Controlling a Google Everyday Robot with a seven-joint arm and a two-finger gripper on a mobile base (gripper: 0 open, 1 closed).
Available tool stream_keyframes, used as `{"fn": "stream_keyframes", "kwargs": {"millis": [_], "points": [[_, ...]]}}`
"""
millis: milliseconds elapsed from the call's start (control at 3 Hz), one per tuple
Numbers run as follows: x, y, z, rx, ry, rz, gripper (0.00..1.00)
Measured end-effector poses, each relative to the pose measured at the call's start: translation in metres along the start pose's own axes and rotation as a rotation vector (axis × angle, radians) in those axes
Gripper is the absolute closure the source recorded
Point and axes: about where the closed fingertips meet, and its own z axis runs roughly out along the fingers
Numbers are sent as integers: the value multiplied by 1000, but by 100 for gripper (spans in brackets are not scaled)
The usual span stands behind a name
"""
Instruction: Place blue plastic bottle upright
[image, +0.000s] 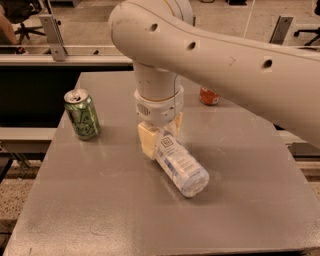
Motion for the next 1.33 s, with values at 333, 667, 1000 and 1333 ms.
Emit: {"fn": "stream_keyframes", "kwargs": {"millis": [333,667,1000,1333], "points": [[1,1,-4,0,-26,-30,72],[4,1,-22,10,-96,-127,96],[14,0,-60,54,-213,-297,100],[18,1,-90,80,-336,-413,100]]}}
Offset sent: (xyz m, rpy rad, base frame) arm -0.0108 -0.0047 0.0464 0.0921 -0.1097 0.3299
